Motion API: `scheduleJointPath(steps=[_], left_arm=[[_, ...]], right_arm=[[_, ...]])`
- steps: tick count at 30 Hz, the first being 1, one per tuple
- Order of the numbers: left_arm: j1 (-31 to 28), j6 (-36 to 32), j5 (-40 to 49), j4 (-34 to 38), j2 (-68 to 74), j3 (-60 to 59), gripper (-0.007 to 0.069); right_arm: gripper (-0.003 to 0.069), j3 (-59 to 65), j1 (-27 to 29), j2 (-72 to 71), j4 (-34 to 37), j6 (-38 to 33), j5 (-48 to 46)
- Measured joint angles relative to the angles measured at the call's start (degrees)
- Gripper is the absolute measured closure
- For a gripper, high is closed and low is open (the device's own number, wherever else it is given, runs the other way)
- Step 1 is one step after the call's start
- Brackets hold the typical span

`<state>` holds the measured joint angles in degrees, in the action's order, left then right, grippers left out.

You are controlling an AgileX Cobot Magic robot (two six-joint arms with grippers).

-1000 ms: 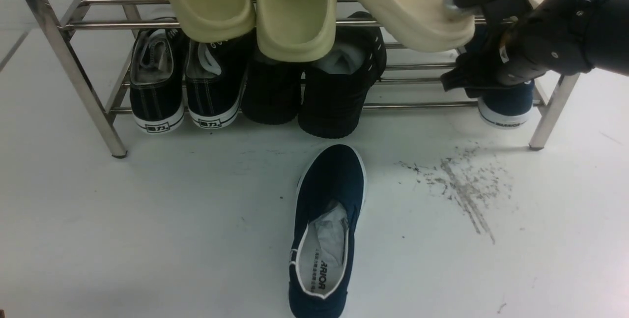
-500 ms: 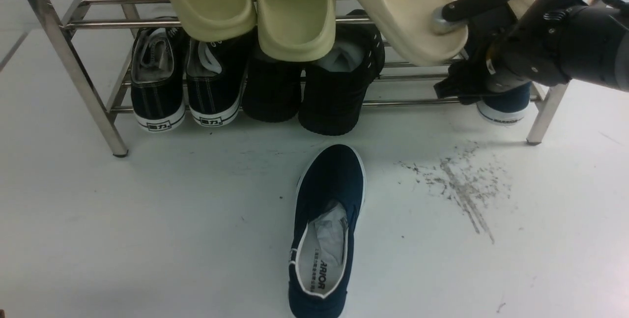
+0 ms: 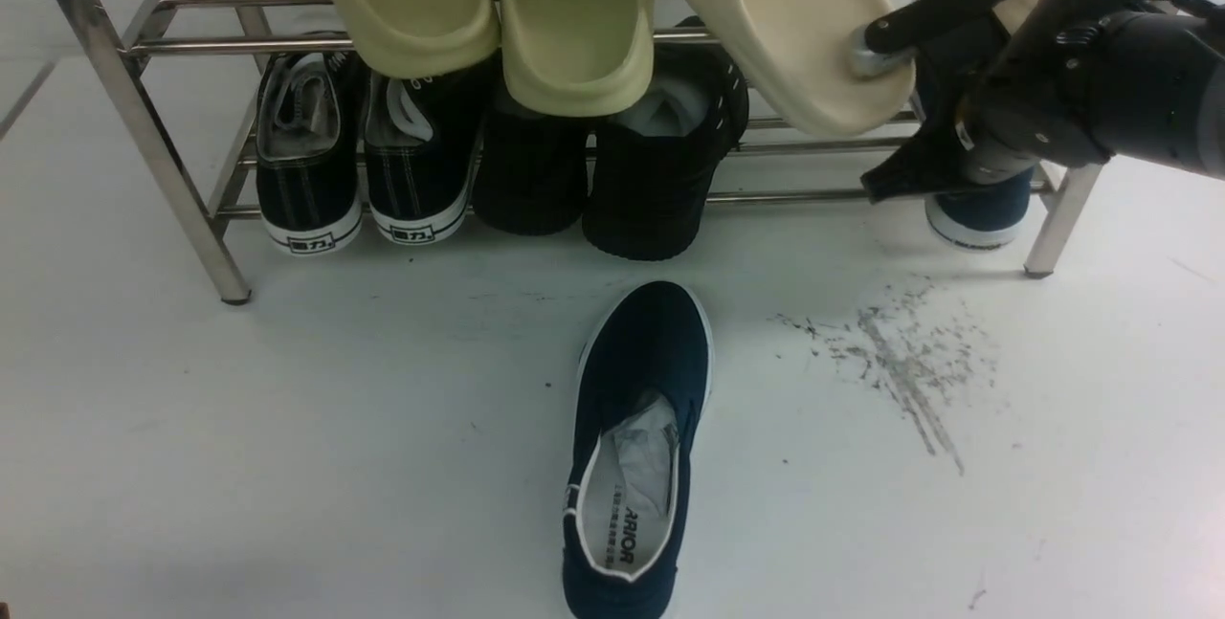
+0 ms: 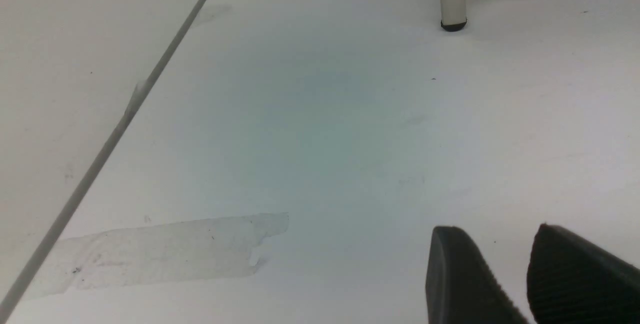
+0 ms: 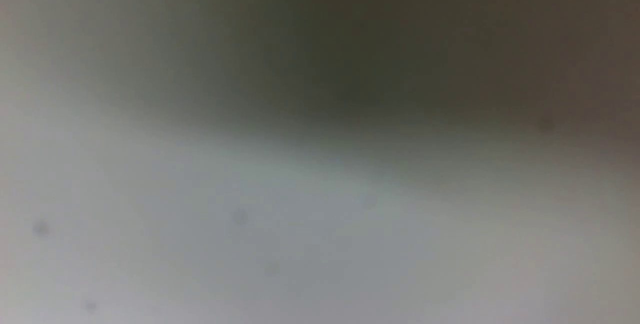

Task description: Take the shoes off the shelf with your hand on the white table.

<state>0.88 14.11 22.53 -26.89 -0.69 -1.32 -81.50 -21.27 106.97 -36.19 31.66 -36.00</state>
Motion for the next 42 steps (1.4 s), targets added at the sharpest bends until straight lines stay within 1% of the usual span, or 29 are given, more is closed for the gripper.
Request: scheduleJointPath(steps=[7, 13, 21, 27, 35, 42], left_arm=[[0.0, 0.0, 0.0, 0.0, 0.0, 0.0, 0.0383], [0.0, 0.0, 0.0, 0.0, 0.0, 0.0, 0.0383], [0.0, 0.0, 0.0, 0.0, 0.0, 0.0, 0.0383], [0.0, 0.0, 0.0, 0.0, 0.0, 0.0, 0.0383], [0.0, 0.0, 0.0, 0.0, 0.0, 0.0, 0.0383], [0.0, 0.0, 0.0, 0.0, 0.0, 0.0, 0.0383]], right_arm=[[0.0618, 0.7, 0.0, -4.0, 3.5, -1.0, -5.7], [0.0618, 0.7, 0.0, -9.6, 11.5, -7.1, -10.0], [0.0618, 0.7, 0.0, -15.5, 18.5, -13.1, -19.8], [0.0618, 0.7, 0.0, -19.9, 21.8, -15.2, -25.1], [0.0618, 0.9, 0.0, -27.4, 31.3, -17.7, -35.6], [0.0618, 4.3, 0.0, -32.9, 36.2, -17.6, -36.5]])
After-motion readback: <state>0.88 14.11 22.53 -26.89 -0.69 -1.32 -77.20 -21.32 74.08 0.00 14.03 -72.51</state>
